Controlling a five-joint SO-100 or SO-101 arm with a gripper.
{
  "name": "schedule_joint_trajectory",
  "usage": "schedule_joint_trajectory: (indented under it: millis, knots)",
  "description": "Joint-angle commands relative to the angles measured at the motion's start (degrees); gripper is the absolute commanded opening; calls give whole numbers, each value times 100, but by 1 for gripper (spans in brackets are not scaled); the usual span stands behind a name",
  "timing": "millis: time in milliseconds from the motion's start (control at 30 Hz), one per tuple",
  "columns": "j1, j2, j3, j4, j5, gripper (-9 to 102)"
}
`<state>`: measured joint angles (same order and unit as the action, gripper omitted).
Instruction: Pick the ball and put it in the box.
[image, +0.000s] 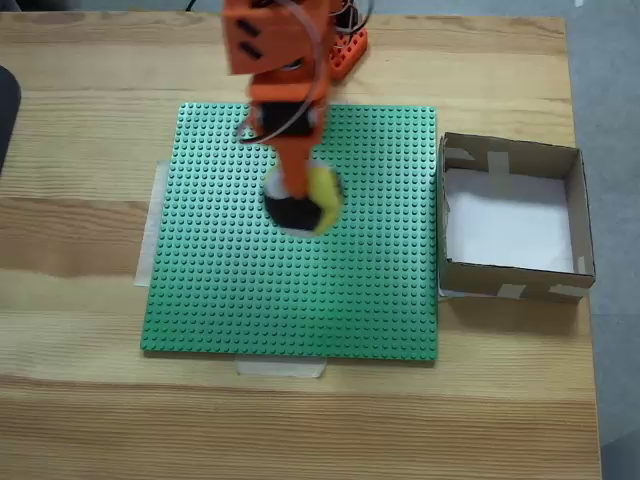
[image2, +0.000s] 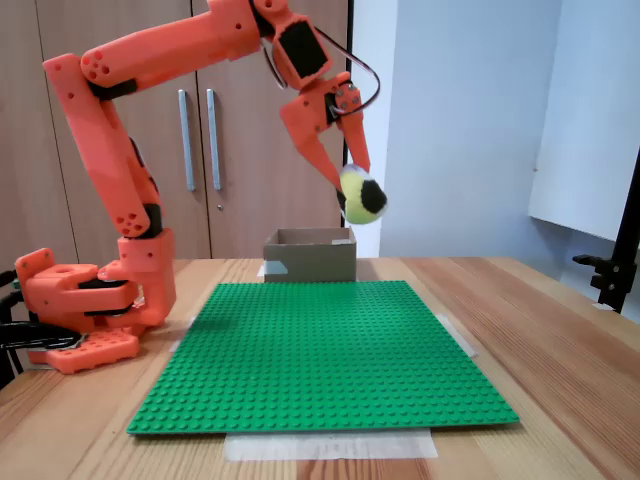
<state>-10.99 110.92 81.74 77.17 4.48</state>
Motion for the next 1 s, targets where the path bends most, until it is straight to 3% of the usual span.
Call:
schedule_joint_trajectory:
  millis: [0, 567, 967]
  knots:
    - [-422, 360, -404, 44, 88, 2]
    - [-2373, 413, -747, 176, 185, -1]
    - [-2988, 44, -914, 114, 176, -1]
